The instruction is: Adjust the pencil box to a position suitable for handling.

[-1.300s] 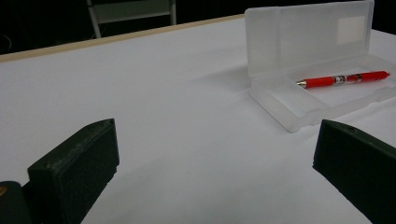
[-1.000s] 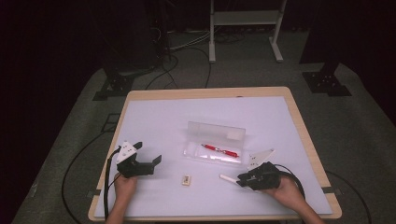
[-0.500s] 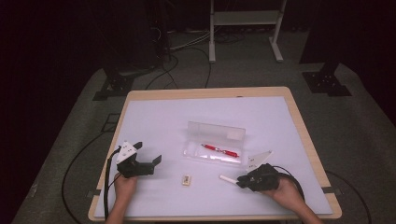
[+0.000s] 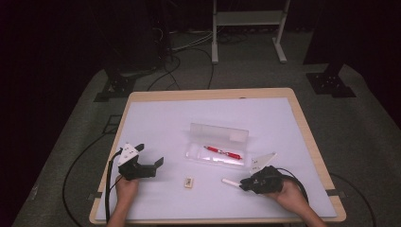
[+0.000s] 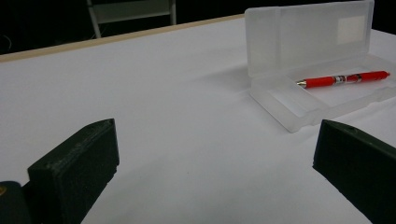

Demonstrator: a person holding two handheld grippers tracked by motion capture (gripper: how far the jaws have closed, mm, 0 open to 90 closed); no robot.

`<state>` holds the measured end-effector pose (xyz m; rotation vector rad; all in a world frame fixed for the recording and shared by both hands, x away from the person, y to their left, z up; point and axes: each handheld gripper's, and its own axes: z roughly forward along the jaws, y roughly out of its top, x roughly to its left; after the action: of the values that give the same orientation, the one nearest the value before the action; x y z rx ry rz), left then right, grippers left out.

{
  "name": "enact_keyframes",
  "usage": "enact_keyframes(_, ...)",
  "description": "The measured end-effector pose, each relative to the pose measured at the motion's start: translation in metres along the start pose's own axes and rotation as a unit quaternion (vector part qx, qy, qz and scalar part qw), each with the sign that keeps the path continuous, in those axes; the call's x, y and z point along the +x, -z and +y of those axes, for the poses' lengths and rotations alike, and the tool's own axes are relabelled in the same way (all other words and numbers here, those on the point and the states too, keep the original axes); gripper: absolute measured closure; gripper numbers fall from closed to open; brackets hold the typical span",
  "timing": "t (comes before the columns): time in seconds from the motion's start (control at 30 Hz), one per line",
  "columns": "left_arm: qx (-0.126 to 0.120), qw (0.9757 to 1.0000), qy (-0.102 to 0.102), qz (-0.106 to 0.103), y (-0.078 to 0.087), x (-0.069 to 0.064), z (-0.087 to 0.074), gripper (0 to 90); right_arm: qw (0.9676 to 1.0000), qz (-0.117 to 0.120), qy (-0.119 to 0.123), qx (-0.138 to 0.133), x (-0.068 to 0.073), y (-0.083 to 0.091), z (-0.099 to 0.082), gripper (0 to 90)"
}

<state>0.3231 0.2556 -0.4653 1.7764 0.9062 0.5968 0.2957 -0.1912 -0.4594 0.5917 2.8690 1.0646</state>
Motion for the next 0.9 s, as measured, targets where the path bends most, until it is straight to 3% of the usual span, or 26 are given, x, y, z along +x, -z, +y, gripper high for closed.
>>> enact_keyframes(0.5,0.000,1.0000,0.000,0.000,0.000,0.000,0.000,0.0,0.9996,-0.010,0.009,-0.025,-0.004,0.020,0.015,78.0)
enact_keyframes(0.9,-0.001,1.0000,0.000,0.000,0.000,0.000,0.000,0.0,0.9989,-0.017,0.032,-0.031,-0.010,0.028,0.038,78.0)
